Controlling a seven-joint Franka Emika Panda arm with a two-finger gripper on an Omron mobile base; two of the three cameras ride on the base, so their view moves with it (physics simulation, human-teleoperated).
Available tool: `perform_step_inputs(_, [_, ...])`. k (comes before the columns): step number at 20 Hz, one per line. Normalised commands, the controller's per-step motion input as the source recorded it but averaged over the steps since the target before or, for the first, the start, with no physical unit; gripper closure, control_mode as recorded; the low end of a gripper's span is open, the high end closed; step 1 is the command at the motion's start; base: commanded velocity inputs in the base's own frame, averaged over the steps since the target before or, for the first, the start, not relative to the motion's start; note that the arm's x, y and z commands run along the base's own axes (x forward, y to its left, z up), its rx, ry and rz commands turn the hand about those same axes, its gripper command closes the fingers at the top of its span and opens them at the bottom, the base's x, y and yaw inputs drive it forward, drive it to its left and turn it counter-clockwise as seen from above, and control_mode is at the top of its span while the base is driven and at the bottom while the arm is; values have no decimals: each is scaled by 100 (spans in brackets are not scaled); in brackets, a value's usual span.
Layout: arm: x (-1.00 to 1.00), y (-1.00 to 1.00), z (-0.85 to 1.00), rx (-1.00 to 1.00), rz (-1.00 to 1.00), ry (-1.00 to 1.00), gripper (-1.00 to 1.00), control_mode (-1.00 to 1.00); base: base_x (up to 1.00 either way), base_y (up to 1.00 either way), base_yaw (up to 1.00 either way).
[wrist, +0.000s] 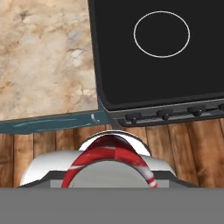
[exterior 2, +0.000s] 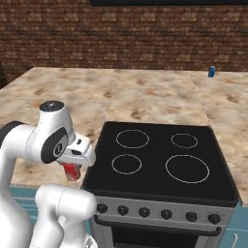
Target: Four empty soda cans are scattered around the kitchen. Gather all the cans and cluster them next to the stove for recycling.
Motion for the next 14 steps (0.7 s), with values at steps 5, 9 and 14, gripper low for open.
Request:
perform_step_inputs(5, [95,85,-27,0,0,-4,100,-100,0,0,0])
perform_step_inputs(9, [100,43,-23,0,0,0,100,-100,0,0,0])
perform_step_inputs(14, [94,5,-41,-5,-4,-10,100,-100,0,0,0])
